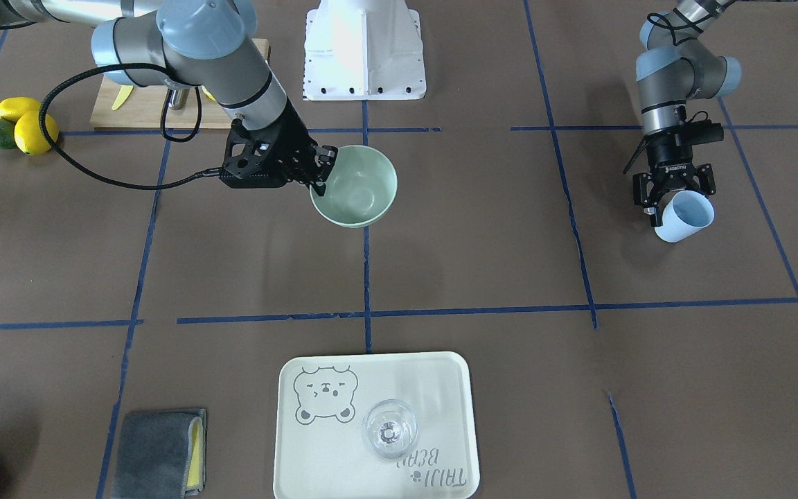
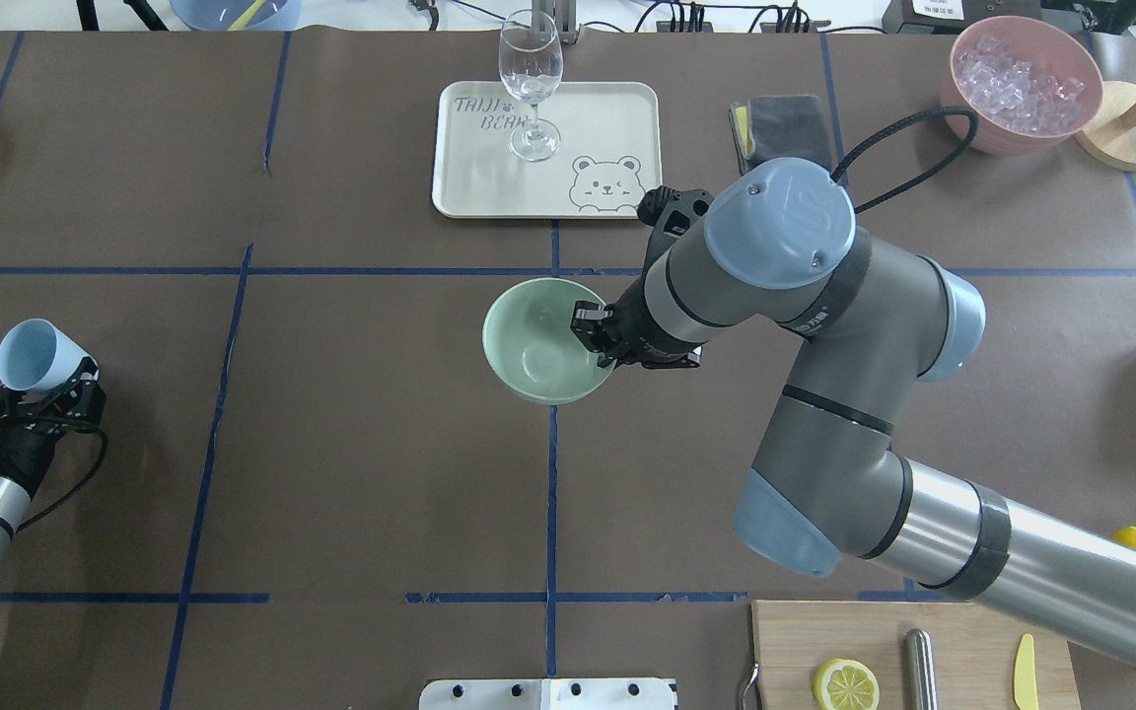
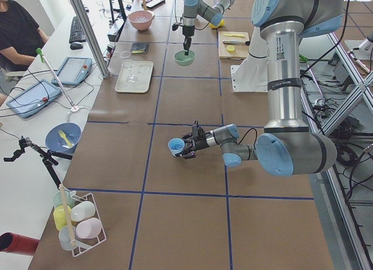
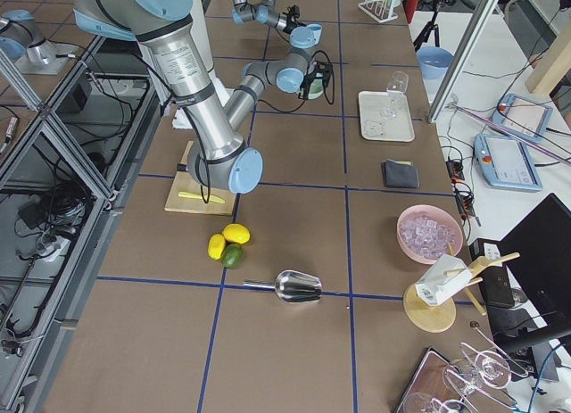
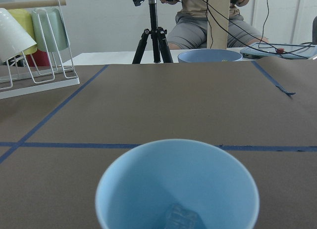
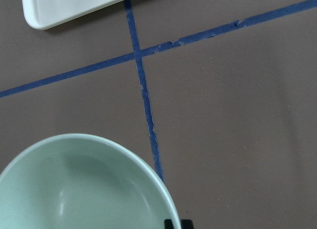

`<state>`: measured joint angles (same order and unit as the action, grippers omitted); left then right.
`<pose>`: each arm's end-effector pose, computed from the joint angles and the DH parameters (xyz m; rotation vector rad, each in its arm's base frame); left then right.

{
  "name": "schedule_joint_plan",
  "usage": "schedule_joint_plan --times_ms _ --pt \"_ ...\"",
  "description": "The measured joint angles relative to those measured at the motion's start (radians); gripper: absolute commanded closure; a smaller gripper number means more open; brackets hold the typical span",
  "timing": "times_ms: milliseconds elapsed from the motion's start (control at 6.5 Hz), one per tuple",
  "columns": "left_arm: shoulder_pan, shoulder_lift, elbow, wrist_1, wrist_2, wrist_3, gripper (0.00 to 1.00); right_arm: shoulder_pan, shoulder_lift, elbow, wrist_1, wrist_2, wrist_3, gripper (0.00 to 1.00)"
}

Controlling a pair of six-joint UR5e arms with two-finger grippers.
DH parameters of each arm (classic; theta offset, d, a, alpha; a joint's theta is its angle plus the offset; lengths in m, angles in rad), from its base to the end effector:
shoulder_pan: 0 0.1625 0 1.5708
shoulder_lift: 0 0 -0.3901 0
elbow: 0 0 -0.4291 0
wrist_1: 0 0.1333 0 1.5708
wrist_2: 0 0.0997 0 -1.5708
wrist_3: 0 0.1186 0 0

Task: Pour ice into bowl

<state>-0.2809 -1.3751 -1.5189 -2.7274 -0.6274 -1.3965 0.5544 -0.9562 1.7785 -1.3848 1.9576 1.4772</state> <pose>0.3749 -0.3468 0.6144 1.0468 0.6222 -0.5209 -0.5171 -0.4243 0.1410 -0.0181 -1.0565 0.2223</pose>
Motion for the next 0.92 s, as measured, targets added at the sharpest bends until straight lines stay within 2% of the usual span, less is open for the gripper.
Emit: schedule_joint_plan --times_ms 308,615,923 --pt "-0.049 -0.001 -0.044 -0.032 -0.01 0.084 1.0 -0.042 0.107 -0.119 -0.003 -0.055 0.0 1.0" --pt "-0.111 0.0 -0.129 -0.043 -0.039 0.21 1.0 -0.094 0.268 -0.323 0.0 -0.123 -0.001 1.0" --pt "-0.134 0.0 -0.161 -0.046 -0.045 0.283 1.0 -0.143 0.39 -0.518 0.032 -0.205 -0.007 1.0"
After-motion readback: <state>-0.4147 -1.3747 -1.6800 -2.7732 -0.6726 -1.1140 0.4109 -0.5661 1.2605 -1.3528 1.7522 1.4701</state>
